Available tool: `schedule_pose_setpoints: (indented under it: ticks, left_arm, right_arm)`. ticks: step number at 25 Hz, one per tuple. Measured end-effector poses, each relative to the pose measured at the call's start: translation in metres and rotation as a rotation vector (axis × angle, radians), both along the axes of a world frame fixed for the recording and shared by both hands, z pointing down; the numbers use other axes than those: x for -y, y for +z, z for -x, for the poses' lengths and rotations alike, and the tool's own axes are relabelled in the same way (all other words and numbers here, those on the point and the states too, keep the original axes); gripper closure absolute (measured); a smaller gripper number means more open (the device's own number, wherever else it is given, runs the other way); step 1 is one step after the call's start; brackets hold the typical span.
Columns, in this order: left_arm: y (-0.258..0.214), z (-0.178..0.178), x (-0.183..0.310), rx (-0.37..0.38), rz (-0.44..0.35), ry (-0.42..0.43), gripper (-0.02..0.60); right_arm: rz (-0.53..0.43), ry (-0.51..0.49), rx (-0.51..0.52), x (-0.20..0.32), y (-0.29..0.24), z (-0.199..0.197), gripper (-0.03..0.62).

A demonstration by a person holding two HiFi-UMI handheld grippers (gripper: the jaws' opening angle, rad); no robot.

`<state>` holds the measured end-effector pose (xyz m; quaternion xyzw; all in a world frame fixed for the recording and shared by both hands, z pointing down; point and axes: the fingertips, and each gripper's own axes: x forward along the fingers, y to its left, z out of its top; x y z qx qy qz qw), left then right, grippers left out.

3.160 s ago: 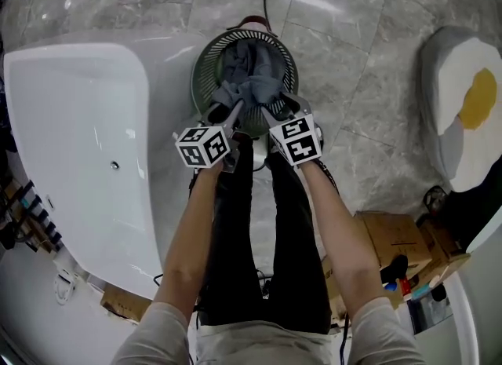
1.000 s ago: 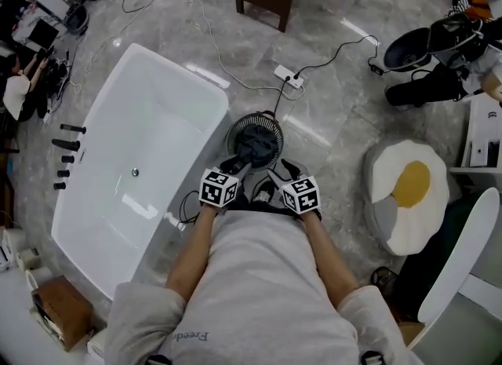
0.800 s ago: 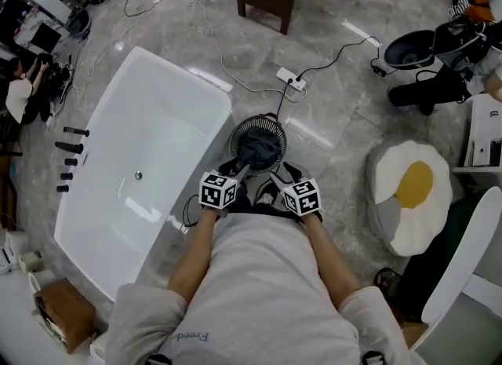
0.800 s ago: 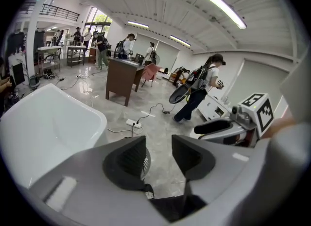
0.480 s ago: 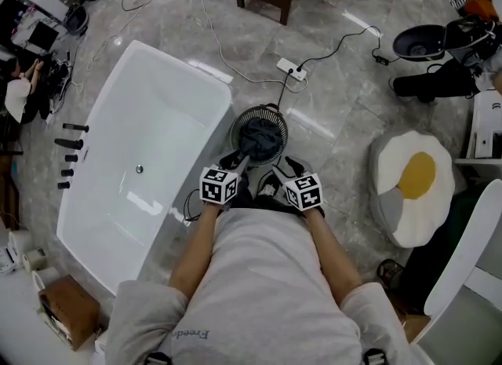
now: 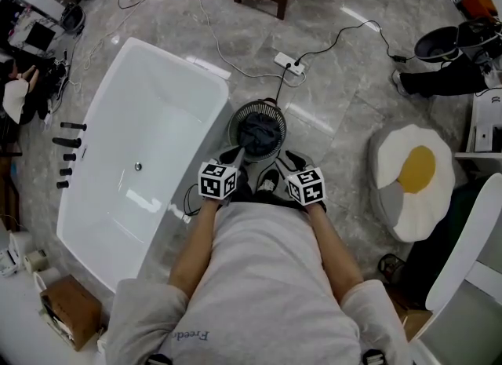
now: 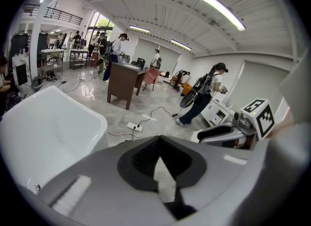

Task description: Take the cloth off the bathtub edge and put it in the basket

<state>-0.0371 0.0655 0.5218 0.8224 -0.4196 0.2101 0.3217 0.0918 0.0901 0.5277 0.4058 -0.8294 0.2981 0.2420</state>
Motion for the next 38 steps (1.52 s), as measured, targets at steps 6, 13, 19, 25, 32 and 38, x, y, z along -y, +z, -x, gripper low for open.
schedule_pose_setpoints:
  ticks: [6,13,19,25,32,38]
  left_arm:
    - [0.000,0.000,-0.001,-0.003,0.001,0.004,0.523]
    - [0.002,0.002,-0.002,-0.004,0.004,-0.010,0.523]
    - [0.007,0.003,-0.011,0.016,0.011,0.004,0.523]
    - [0.010,-0.008,-0.009,0.007,0.008,0.006,0.523]
    - [0.005,0.000,-0.006,0.013,-0.009,-0.002,0.523]
    - [0.003,-0.002,-0.005,0.027,-0.014,0.016,0.523]
  right_arm:
    - [0.000,0.015,0.018,0.002,-0.003,0.000,0.536]
    - [0.009,0.007,0.049,0.002,-0.004,0.002,0.592]
    - [0.004,-0.010,0.055,0.000,-0.005,0.007,0.592]
    - [-0.002,-0.018,0.041,-0.001,-0.003,-0.005,0.592]
    - [-0.017,-0.027,0.025,-0.001,-0.005,0.000,0.594]
    - [-0.013,-0.037,0.017,-0.001,-0.004,0.002,0.592]
